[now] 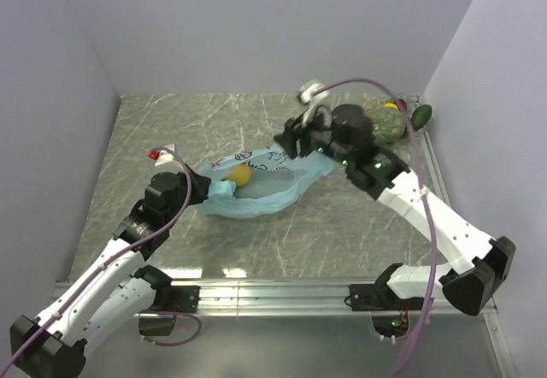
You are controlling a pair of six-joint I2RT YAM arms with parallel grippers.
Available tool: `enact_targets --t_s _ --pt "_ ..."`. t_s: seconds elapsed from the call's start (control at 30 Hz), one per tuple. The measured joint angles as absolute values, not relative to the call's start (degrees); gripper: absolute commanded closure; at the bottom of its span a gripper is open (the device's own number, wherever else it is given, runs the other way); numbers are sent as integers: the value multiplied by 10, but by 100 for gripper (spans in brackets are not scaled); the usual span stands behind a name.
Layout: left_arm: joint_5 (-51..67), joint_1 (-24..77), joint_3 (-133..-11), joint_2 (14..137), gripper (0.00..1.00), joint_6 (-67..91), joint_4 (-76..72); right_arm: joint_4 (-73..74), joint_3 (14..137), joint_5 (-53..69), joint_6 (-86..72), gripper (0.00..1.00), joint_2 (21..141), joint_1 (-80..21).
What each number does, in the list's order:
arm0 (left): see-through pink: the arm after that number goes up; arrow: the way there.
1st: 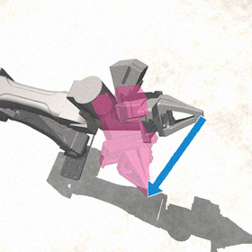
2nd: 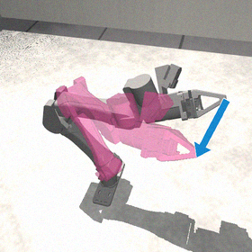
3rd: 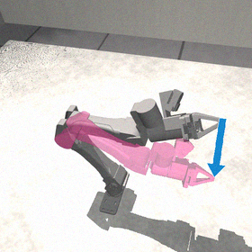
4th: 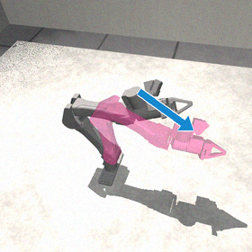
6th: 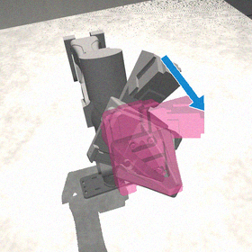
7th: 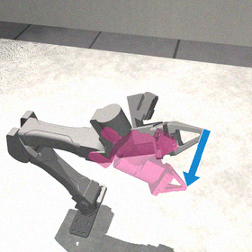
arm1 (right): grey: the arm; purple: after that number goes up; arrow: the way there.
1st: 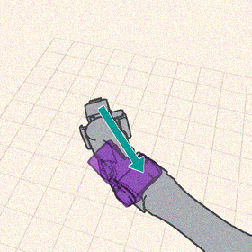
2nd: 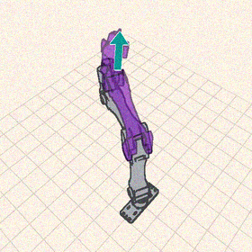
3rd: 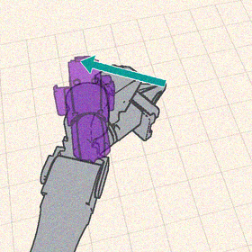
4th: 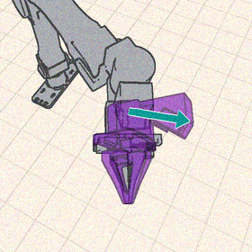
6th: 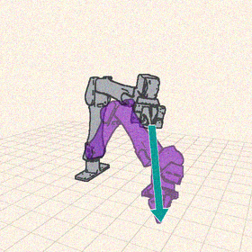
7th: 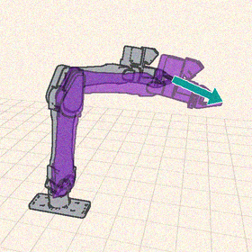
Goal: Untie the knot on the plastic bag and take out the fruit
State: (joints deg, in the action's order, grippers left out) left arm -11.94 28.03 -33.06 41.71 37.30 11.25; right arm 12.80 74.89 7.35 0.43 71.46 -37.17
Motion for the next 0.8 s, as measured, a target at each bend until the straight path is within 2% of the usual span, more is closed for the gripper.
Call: enact_targets --t_s 0.07,0.23,0.3,0.43,0.53,0.57,0.63,0.67,0.8 --pt "-119 280 -330 417 100 382 120 124 728 110 5 52 727 -408" --pt "-119 280 -330 410 100 404 159 100 666 162 -20 58 791 -459" --pt "-119 280 -330 405 99 414 176 96 657 167 -28 64 830 -472" --pt "-119 281 -330 399 99 429 213 74 657 182 -47 66 910 -489" --pt "-118 281 -328 399 99 439 224 62 667 185 -60 56 968 -496" --pt "-118 281 -326 399 99 443 225 56 671 182 -64 45 983 -496" --pt "-116 281 -320 399 99 450 226 44 679 173 -79 35 1017 -497" --pt "-116 281 -317 400 99 454 229 34 680 169 -85 26 1030 -497" --pt "-115 280 -311 400 99 466 243 1 699 157 -116 18 1073 -499"
